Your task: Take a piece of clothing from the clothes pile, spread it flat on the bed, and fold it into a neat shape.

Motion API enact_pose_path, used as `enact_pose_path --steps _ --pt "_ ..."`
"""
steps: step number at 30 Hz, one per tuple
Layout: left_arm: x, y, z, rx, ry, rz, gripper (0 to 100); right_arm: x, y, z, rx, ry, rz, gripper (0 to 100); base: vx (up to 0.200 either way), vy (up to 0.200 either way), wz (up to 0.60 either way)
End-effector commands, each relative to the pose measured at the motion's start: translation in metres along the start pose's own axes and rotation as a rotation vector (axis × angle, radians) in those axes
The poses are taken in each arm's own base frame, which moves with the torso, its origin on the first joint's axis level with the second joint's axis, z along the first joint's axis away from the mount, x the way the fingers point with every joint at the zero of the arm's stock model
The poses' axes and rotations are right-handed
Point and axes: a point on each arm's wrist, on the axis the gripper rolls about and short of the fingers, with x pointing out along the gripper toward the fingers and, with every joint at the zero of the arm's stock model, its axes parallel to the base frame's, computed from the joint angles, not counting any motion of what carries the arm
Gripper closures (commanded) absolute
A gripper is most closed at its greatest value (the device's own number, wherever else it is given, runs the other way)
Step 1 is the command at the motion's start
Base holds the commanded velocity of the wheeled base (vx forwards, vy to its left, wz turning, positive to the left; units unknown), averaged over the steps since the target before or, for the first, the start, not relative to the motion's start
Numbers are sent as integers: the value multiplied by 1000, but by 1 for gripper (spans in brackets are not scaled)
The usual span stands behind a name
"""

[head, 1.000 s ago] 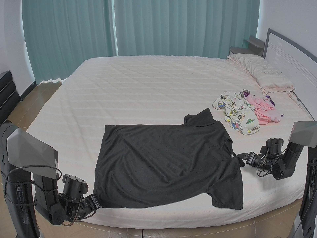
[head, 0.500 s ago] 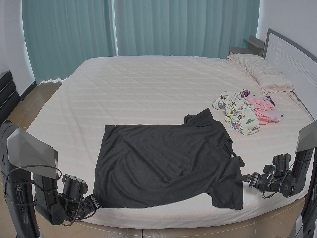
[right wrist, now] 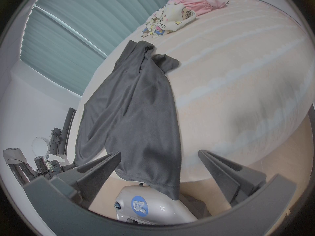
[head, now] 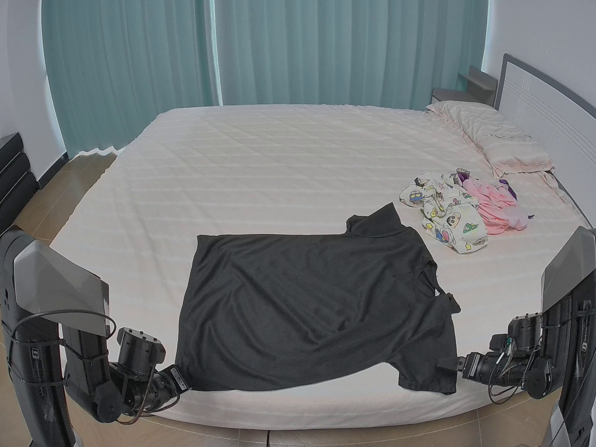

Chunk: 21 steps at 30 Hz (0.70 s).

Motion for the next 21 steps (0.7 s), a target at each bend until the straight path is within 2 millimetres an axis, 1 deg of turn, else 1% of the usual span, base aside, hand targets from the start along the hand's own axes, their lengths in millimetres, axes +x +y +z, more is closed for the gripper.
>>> enact_pose_path --steps 1,5,13,21 --pt "0 0 0 0 2 3 100 0 -2 -11 7 56 -25 0 0 0 0" --pt "0 0 0 0 1 4 100 0 0 -13 4 69 -31 0 0 0 0" --pt "0 0 0 0 1 4 100 1 12 -19 -28 109 -11 0 0 0 0" --pt "1 0 0 0 0 2 100 3 14 -22 -41 108 -44 0 0 0 0"
